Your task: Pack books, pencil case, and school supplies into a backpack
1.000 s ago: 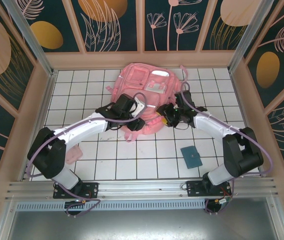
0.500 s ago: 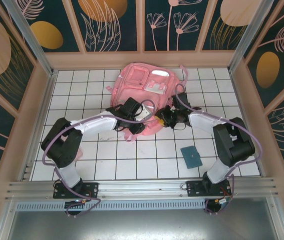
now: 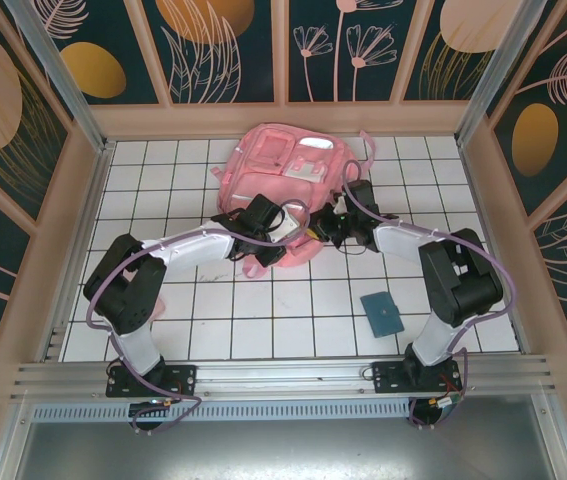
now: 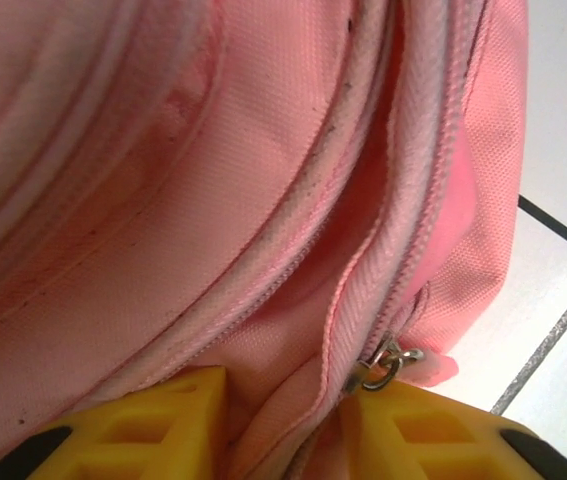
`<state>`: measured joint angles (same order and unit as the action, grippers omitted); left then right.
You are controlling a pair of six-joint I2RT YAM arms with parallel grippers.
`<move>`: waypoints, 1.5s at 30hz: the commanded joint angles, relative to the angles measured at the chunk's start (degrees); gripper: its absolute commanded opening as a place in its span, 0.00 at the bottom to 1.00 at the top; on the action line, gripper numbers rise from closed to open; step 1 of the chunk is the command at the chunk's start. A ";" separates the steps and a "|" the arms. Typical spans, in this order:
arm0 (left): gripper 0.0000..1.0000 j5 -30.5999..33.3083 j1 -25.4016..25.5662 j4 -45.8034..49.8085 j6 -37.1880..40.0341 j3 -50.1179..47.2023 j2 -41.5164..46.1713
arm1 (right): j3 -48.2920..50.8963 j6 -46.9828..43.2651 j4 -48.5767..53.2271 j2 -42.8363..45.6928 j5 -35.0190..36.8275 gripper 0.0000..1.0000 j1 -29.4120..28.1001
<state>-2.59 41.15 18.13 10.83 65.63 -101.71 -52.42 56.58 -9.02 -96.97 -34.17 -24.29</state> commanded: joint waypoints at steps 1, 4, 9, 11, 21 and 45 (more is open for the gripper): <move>0.43 0.28 0.26 -2.39 1.50 -1.92 1.49 | 0.11 -3.25 -16.79 6.48 -4.59 0.04 -0.32; 0.51 1.95 0.31 -3.95 2.17 -2.93 3.05 | 2.35 -2.78 -23.06 8.05 -5.06 0.02 -0.23; 0.56 4.65 0.30 -3.99 3.94 -3.61 6.27 | 6.33 -6.11 -25.81 9.72 -0.73 0.01 -0.24; 0.57 4.46 0.28 -4.13 3.96 -4.17 7.15 | 8.08 -9.24 -24.44 10.11 2.88 0.01 -0.23; 0.57 2.36 0.26 -7.91 -1.99 -8.22 10.78 | 10.00 -18.82 -6.65 12.54 13.29 0.45 -1.02; 0.62 5.93 0.30 -13.24 -32.90 -15.82 20.69 | 2.33 -6.32 19.20 11.92 24.77 0.45 -7.39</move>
<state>5.82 41.58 6.00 -23.88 49.06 -79.83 -46.89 42.33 10.57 -82.96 -9.89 -31.90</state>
